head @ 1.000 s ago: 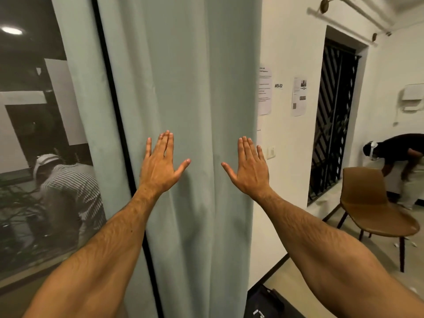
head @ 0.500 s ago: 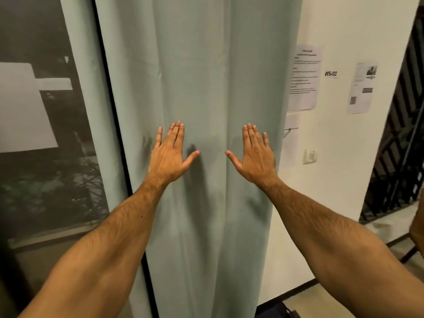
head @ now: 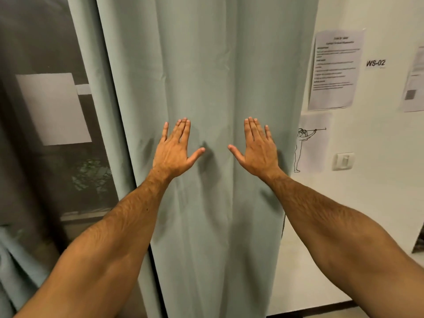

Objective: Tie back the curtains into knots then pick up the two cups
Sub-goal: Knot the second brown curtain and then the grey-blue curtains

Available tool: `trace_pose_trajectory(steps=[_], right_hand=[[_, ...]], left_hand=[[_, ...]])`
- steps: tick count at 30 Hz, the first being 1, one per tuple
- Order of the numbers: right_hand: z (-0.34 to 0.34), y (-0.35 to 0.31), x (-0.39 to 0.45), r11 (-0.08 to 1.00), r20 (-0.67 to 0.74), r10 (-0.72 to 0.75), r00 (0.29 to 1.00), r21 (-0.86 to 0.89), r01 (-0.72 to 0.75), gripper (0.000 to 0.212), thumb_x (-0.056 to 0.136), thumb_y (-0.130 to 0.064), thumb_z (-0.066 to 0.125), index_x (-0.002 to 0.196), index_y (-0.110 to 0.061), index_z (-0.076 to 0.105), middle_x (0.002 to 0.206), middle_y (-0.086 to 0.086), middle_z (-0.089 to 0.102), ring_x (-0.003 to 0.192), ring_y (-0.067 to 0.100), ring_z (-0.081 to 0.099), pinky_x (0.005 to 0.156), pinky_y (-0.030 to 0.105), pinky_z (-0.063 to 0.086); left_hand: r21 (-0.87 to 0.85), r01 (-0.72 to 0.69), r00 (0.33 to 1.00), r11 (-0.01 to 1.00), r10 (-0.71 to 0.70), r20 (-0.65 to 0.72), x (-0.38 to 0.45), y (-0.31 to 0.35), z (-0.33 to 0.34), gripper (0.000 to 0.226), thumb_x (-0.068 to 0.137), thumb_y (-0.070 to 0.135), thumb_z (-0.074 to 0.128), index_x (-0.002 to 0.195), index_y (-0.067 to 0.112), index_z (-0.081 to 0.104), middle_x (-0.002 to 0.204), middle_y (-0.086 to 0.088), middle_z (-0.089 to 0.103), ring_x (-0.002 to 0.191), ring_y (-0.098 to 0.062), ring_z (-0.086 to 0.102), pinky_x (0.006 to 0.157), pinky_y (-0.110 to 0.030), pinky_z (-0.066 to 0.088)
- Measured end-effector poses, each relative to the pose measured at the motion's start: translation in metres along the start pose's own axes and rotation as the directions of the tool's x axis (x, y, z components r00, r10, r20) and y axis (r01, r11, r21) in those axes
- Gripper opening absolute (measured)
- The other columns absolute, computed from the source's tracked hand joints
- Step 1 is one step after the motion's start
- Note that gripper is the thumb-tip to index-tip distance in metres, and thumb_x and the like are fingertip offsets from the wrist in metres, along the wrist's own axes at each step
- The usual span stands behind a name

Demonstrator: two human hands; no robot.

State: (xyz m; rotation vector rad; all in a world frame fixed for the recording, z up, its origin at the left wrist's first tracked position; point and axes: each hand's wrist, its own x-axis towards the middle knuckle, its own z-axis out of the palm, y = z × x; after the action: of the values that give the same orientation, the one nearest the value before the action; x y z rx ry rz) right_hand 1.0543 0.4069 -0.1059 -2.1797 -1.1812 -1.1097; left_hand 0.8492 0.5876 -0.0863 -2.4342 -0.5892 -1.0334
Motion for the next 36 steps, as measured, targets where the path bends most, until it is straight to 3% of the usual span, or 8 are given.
trace_pose_trajectory(steps=[7,11,13,16,22,26,30,36], right_hand=[[0.015,0.002,0.012,1.0,-0.031,-0.012,0.999,0.005,0.013,0.088,0.097,-0.07,0.032,0.155,-0.004,0.036,0.161,0.018,0.036,0.152,0.032,0.029,0.124,0.055,0.02],[0.021,0.019,0.022,0.993,-0.008,0.114,0.993,-0.03,-0.114,0.081,0.098,-0.063,0.037,0.154,-0.003,0.035,0.158,0.025,0.034,0.151,0.04,0.027,0.123,0.059,0.02],[0.022,0.029,0.026,0.975,0.02,0.214,0.977,-0.055,-0.213,0.08,0.099,-0.057,0.045,0.156,-0.003,0.029,0.159,0.029,0.029,0.15,0.045,0.024,0.122,0.06,0.021],[0.022,0.039,0.029,0.904,0.067,0.428,0.901,-0.036,-0.427,0.085,0.098,-0.051,0.053,0.158,-0.001,0.019,0.16,0.034,0.021,0.148,0.052,0.022,0.121,0.062,0.022],[0.034,0.06,0.029,0.69,0.154,0.699,0.698,0.11,-0.715,0.103,0.092,-0.05,0.063,0.157,0.007,0.007,0.16,0.036,0.018,0.143,0.056,0.029,0.118,0.062,0.027],[0.033,0.063,0.034,0.476,0.261,0.78,0.569,0.344,-0.81,0.095,0.092,-0.04,0.068,0.154,0.009,0.015,0.144,0.029,0.049,0.133,0.046,0.049,0.111,0.051,0.039],[0.024,0.041,0.044,0.537,0.219,0.694,0.685,0.477,-0.696,0.038,0.098,-0.027,0.06,0.122,0.002,0.058,0.119,0.027,0.066,0.109,0.042,0.064,0.091,0.042,0.051],[0.007,-0.038,0.067,0.719,0.136,0.413,0.901,0.558,-0.414,0.038,0.106,-0.028,0.048,0.113,0.005,0.066,0.125,0.018,0.054,0.101,0.024,0.061,0.104,0.036,0.047]], left_hand=[[0.053,0.047,0.999,0.997,-0.047,-0.013,0.006,-0.019,-0.003,0.09,0.099,0.07,0.022,0.161,0.005,0.013,0.167,-0.01,0.017,0.156,-0.019,0.012,0.127,-0.048,-0.001],[0.139,0.244,0.969,0.96,-0.235,-0.082,0.011,-0.056,-0.015,0.08,0.1,0.055,0.036,0.157,0.001,0.02,0.161,-0.022,0.028,0.152,-0.034,0.022,0.126,-0.052,0.003],[0.172,0.338,0.939,0.925,-0.319,-0.13,0.012,-0.071,-0.029,0.068,0.1,0.048,0.044,0.146,-0.001,0.035,0.144,-0.026,0.042,0.136,-0.043,0.039,0.122,-0.057,0.02],[0.183,0.461,0.886,0.868,-0.438,-0.153,0.011,-0.088,-0.047,0.05,0.1,0.048,0.046,0.118,0.002,0.047,0.113,-0.022,0.052,0.099,-0.045,0.056,0.087,-0.057,0.048],[0.107,0.757,0.648,0.644,-0.762,0.0,-0.011,-0.121,-0.039,0.099,0.083,0.084,0.044,0.128,-0.004,0.042,0.119,-0.028,0.051,0.108,-0.055,0.057,0.094,-0.07,0.046],[-0.248,0.835,0.546,0.492,-0.798,0.255,-0.012,-0.134,-0.019,0.143,0.061,0.097,0.052,0.155,-0.002,0.011,0.15,-0.03,0.038,0.132,-0.053,0.045,0.108,-0.068,0.036],[-0.467,0.762,0.618,0.449,-0.72,0.316,-0.004,-0.111,-0.015,0.104,0.081,0.066,0.069,0.148,-0.003,0.029,0.144,-0.026,0.046,0.129,-0.044,0.05,0.103,-0.049,0.047],[-0.602,0.688,0.66,0.407,-0.696,0.284,0.005,-0.09,-0.009,0.068,0.091,0.048,0.069,0.131,-0.001,0.044,0.133,-0.022,0.056,0.122,-0.04,0.055,0.099,-0.042,0.047]])
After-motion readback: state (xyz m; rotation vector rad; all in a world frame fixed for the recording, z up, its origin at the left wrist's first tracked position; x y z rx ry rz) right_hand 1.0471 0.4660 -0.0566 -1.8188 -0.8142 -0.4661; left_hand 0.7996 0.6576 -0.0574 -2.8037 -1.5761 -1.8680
